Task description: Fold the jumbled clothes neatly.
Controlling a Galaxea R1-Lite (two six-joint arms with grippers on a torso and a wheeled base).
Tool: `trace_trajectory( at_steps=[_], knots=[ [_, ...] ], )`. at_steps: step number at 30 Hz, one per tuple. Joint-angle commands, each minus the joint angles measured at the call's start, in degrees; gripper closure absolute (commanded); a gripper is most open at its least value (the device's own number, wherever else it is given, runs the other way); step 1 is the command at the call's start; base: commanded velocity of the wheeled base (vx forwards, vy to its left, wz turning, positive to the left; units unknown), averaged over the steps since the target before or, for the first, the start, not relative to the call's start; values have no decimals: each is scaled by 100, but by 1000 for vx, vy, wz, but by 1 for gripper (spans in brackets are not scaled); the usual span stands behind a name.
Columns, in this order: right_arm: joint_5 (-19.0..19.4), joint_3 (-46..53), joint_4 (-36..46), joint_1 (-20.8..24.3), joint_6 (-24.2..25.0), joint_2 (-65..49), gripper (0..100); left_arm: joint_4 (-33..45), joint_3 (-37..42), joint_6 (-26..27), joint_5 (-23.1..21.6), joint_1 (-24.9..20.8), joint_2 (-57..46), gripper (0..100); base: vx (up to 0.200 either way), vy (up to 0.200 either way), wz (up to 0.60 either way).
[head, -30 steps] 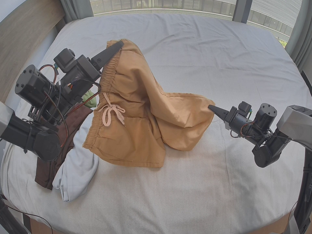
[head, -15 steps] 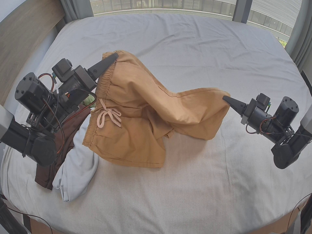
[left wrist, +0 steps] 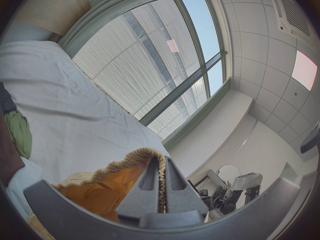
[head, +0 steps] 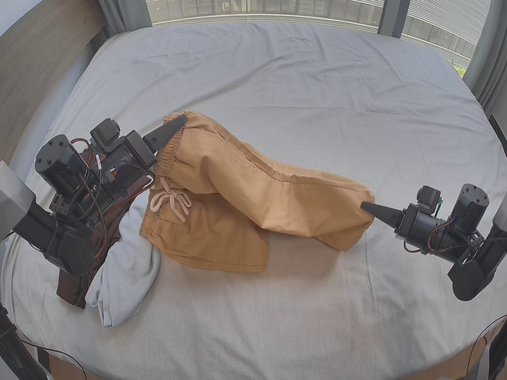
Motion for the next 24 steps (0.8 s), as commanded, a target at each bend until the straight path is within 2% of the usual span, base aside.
trace_trajectory(
  at_steps=[1, 10, 11, 24],
  knots=[
    [9, 113, -3, 54, -369, 844, 100, -10, 19, 7, 0, 17, 60, 100, 0, 0, 0],
    [27, -151, -12, -78, -334, 915, 100, -10, 1, 24, -9, 17, 16, 100, 0, 0, 0],
    [27, -177, -12, -113, -334, 923, 0, -10, 1, 24, -9, 17, 16, 100, 0, 0, 0],
    [27, -669, -3, -526, -167, 1082, 0, -10, -25, 95, -9, 8, -10, 100, 0, 0, 0]
  ],
)
